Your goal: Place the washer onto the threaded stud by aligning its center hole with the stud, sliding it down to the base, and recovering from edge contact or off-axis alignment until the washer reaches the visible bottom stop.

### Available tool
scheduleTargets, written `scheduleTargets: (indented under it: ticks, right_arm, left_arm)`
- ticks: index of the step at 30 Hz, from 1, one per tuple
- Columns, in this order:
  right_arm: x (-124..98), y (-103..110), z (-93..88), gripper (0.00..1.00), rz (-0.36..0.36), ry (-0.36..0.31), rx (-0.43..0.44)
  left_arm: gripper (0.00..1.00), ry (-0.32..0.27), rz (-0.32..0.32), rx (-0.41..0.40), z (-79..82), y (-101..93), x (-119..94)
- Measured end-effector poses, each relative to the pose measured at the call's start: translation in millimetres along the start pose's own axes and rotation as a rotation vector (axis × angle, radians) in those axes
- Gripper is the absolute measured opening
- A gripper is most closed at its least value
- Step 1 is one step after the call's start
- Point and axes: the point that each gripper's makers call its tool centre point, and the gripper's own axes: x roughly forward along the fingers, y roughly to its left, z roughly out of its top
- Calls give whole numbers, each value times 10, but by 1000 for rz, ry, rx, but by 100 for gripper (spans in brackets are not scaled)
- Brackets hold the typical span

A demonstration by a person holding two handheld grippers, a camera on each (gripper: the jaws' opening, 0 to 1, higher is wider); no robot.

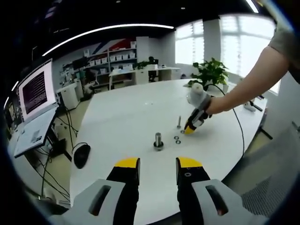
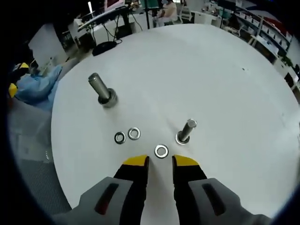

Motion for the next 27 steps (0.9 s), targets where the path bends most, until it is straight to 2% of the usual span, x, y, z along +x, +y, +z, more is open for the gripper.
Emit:
scheduleTargets:
  ticks: [5,7,10,16,23,27]
  right_arm:
    - [18,-14,40,21,12,0,26]
    - [8,3,40,21,5,8,-8]
    - [26,-14,36,19,-21,32,-153]
    - [56,13,53,17,-1,59,-149]
    - [63,27,64,16,27,123,-196]
    - [65,32,64,16,37,187,-253]
  left_arm:
    - [29,-3,2,-4,7,7,-6]
    - [29,-4,-1,-7,9,4,-5]
    - [29,0,1,-7,1,10,-3]
    - [29,-1,1,-12,1,12,-3]
    - [29,6,-3,-2,-10,-8,3]
    - [29,7,0,-6,-13,-2,2]
